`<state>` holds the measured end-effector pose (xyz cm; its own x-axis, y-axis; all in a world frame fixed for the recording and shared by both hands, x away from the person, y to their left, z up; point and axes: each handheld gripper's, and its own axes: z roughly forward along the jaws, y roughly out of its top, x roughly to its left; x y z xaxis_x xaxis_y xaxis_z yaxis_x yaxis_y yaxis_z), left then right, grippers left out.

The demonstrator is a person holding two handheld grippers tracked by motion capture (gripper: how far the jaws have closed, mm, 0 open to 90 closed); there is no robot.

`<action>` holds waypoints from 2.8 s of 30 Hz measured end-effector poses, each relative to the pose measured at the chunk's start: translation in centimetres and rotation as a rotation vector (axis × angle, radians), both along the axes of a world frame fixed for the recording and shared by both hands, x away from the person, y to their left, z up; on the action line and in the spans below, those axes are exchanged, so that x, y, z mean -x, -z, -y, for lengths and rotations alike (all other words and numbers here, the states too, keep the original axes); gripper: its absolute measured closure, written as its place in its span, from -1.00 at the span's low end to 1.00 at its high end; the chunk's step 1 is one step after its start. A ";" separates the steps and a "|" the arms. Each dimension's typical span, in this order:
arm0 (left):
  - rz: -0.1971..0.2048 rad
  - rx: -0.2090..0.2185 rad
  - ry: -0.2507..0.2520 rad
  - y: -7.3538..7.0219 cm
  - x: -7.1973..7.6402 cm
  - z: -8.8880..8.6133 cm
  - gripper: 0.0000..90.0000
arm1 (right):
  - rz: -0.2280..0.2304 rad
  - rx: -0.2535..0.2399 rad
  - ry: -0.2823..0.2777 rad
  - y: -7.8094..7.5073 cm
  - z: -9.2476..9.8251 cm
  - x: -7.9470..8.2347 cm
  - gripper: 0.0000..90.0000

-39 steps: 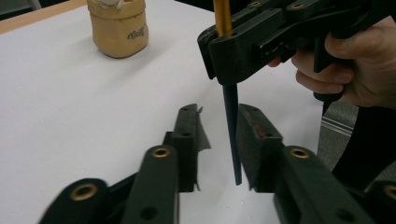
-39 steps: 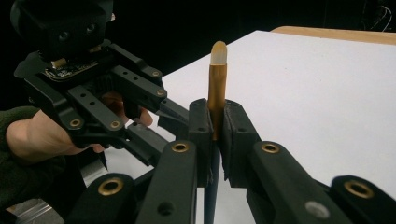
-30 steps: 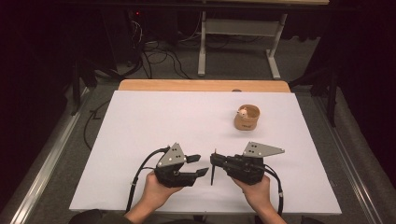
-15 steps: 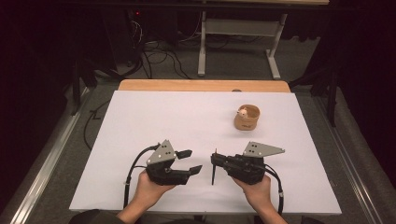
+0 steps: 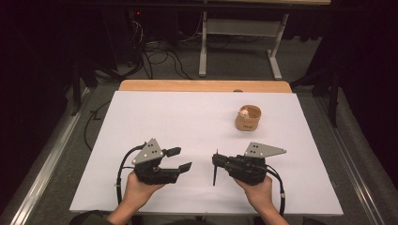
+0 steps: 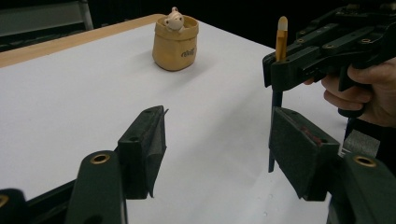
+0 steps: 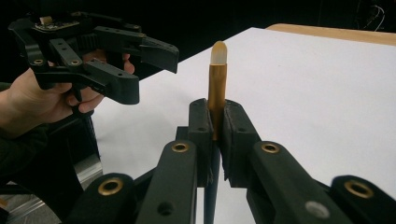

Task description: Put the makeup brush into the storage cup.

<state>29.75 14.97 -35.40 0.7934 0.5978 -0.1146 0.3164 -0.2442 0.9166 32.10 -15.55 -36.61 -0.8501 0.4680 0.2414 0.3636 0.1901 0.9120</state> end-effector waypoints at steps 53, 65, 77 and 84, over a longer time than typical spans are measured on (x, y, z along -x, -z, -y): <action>0.000 0.051 -0.273 3.0 -0.7 -7.0 -0.20 | -0.005 0.014 0.010 -0.1 0.5 0.0 0.91; -0.006 0.064 -0.307 3.6 -0.6 -7.8 -0.20 | 0.002 0.016 0.014 -0.1 0.7 0.1 0.91; -0.011 0.063 -0.309 3.8 -0.7 -7.8 -0.21 | 0.018 0.035 0.043 -1.0 1.8 -0.4 0.91; -0.017 0.064 -0.308 3.8 -0.7 -7.9 -0.20 | 0.025 0.050 0.056 -1.4 2.5 -0.6 0.91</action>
